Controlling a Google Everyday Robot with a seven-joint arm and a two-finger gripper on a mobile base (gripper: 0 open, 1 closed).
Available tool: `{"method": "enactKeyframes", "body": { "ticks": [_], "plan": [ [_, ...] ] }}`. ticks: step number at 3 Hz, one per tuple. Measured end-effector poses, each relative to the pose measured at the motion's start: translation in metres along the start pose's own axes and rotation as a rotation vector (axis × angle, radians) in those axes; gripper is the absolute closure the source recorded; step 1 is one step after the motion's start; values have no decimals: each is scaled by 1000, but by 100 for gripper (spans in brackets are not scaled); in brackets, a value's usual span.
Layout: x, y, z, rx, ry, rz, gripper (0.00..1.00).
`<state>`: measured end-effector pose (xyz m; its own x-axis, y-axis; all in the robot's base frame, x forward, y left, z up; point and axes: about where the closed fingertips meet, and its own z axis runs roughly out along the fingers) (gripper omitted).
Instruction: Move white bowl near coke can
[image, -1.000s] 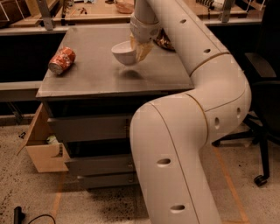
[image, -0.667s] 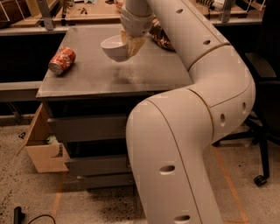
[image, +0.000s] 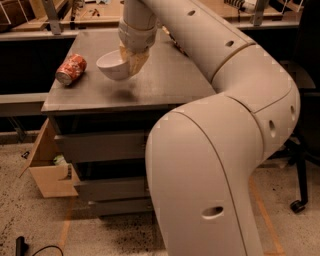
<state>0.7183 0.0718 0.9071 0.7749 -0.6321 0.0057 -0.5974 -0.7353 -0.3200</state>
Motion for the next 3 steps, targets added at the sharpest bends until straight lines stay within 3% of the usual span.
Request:
{"method": "enactKeyframes", "body": {
  "ticks": [2,3],
  "plan": [
    [-39,-28,18,57,-25,-43,100],
    [-47,-42,26,74,-27,-54,100]
  ]
}}
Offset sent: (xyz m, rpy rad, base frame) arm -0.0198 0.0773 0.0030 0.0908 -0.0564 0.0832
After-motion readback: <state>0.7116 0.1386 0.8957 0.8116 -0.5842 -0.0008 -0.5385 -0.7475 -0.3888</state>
